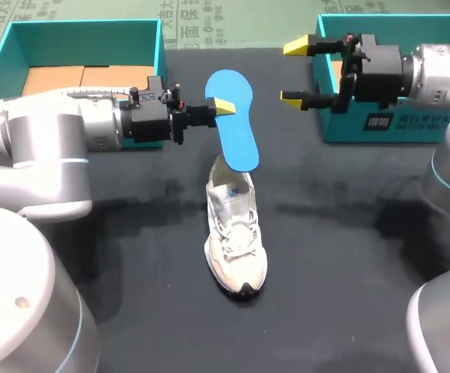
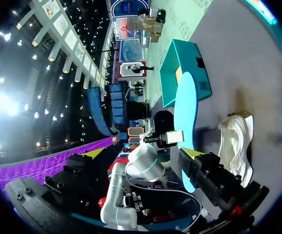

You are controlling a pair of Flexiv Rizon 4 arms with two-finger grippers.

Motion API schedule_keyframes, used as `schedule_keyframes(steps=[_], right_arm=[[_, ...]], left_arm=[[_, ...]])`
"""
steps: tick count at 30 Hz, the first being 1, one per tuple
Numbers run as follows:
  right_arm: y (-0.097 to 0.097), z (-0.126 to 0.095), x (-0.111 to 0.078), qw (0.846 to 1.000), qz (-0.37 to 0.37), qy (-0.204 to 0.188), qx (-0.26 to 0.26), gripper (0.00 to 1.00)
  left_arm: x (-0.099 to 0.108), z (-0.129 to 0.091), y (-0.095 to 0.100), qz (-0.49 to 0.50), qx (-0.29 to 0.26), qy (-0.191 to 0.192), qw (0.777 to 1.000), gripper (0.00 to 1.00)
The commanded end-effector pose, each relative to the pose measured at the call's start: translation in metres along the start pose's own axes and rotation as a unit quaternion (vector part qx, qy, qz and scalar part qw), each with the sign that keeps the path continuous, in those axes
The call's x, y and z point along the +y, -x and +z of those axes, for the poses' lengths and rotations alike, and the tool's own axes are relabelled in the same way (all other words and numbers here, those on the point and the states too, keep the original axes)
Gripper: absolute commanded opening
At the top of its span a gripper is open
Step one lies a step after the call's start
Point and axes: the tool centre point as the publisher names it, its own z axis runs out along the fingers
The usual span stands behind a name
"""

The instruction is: Take the shoe out of the shoebox, open the shoe tongue, remove and reinsert the insole, then place the shoe into the shoebox

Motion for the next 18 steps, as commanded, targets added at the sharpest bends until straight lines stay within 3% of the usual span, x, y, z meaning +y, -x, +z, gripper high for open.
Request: schedule_keyframes(steps=[1,6,12,15,18], right_arm=[[0.001,0.003,0.001,1.0,0.002,0.003,0.009,1.0],[-0.001,0.004,0.003,1.0,0.007,0.001,-0.002,1.0],[-0.001,0.004,0.005,1.0,0.015,-0.002,-0.01,1.0],[-0.001,0.004,0.006,1.0,0.024,-0.003,-0.007,1.0],[-0.001,0.004,0.006,1.0,0.024,-0.003,-0.007,1.0]], left_arm=[[-0.001,-0.003,-0.001,0.022,-0.001,-0.004,1.0,0.0],[-0.006,-0.009,-0.005,0.117,-0.001,-0.021,0.993,0.0],[-0.018,-0.019,-0.015,0.257,-0.007,-0.039,0.966,0.0],[-0.025,-0.023,-0.025,0.344,-0.007,-0.041,0.938,0.0],[-0.031,-0.027,-0.036,0.443,-0.003,-0.044,0.895,0.0]])
